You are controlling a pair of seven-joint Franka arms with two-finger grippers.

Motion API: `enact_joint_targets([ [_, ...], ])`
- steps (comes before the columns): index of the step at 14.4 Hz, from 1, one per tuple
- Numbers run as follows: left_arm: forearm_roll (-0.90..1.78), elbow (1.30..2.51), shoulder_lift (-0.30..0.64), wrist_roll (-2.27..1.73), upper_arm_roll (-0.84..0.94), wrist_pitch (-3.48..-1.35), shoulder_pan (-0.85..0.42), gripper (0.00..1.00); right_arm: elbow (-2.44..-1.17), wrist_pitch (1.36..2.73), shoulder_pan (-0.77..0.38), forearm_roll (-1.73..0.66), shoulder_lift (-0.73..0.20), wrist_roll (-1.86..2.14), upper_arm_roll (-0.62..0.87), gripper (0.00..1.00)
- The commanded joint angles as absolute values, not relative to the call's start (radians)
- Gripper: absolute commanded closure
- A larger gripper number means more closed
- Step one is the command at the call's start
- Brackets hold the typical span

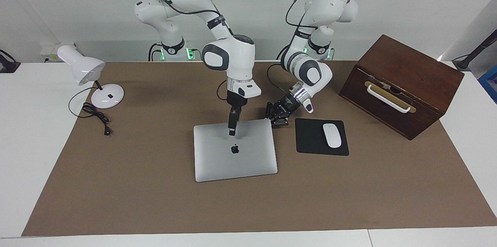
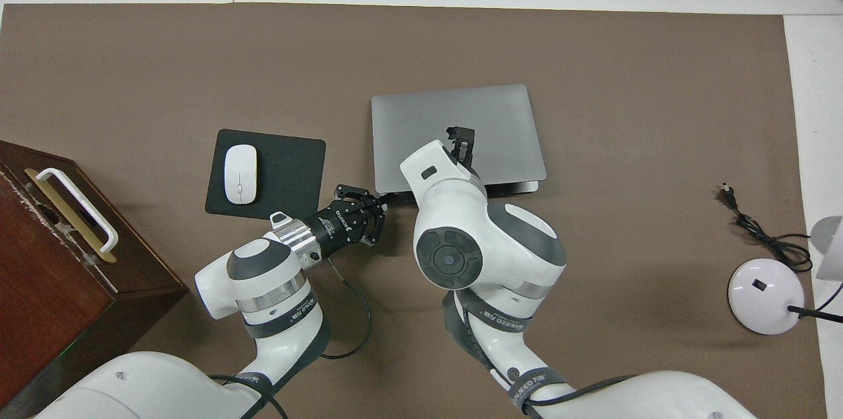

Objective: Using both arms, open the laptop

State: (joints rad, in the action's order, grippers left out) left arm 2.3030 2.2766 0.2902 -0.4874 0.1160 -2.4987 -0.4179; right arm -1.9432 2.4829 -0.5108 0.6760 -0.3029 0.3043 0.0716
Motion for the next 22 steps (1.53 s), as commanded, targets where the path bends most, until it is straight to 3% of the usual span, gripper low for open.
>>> enact_joint_targets([
  [1,2.326,2.266,0.327,-0.459,0.106,-2.496,-0.399,1.00,-1.888,2.454,-0.508,0.727,-0.327,0.284,0.072,0.00],
  [22,2.327,2.266,0.327,-0.459,0.106,-2.503,-0.397,1.00,-1.786,2.401,-0.494,0.778,-0.322,0.296,0.072,0.00],
])
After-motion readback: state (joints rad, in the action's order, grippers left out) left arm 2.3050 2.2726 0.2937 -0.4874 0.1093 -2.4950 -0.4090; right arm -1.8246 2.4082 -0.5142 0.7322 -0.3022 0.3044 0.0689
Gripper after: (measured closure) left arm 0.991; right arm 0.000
